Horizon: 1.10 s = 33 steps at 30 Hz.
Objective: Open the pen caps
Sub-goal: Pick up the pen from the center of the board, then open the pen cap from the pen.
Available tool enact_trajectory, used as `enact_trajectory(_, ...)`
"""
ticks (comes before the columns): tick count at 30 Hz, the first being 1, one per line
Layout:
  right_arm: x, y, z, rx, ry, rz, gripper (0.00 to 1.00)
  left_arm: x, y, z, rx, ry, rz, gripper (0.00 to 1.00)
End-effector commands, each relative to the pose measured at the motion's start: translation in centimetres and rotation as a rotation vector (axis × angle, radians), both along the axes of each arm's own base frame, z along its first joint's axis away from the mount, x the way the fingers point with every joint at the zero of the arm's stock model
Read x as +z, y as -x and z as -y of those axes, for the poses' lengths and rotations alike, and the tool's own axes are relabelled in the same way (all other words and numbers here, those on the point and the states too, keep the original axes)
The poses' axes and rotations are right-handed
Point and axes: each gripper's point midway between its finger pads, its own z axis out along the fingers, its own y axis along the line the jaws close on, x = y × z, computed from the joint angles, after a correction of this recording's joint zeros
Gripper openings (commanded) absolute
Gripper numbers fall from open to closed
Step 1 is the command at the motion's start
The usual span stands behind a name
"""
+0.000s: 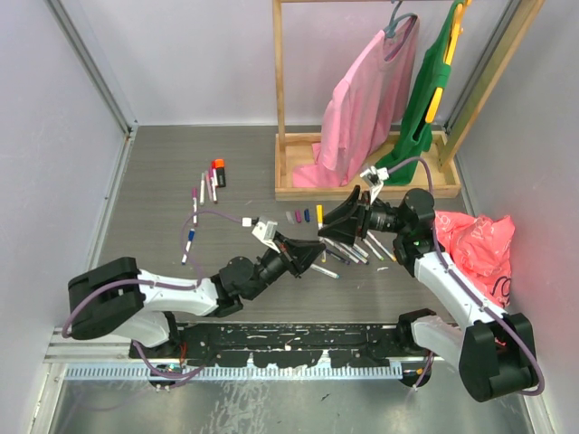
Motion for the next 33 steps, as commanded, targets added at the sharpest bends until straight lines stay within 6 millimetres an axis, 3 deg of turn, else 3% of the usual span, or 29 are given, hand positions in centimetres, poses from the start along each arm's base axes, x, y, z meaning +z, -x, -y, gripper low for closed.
enact_trajectory(1,0.2,-0.5,-0.3,-0.018,0.014,0.056,0.58,4.4,-0.4,0.4,0.041,0.144,0.047,0.0)
enact_trajectory(11,-0.9,-0.2,-1.1,0.011,0.049,0.041,0.36,4.2,-0.7,0.4,0.083,0.147,0.03,0.0)
enact_trajectory(15,-0.9,-0.1,-1.2,0.027,0.055,0.041,0.16,4.0,-0.7,0.5,0.084,0.14,0.031,0.0)
enact_trajectory(22,-0.7,-0.3,-1.1,0.028,0.082,0.055,0.03,3.9,0.2,0.0,0.049,0.122,0.06,0.33)
enact_trajectory(31,-0.7,-0.4,-1.0,0.028,0.11,0.078,0.01,3.2,1.8,-1.7,-0.025,0.049,0.136,0.68)
enact_trajectory(33,-0.9,-0.5,-0.9,0.031,0.125,0.077,0.01,4.4,2.2,-2.4,-0.051,0.063,0.161,0.78)
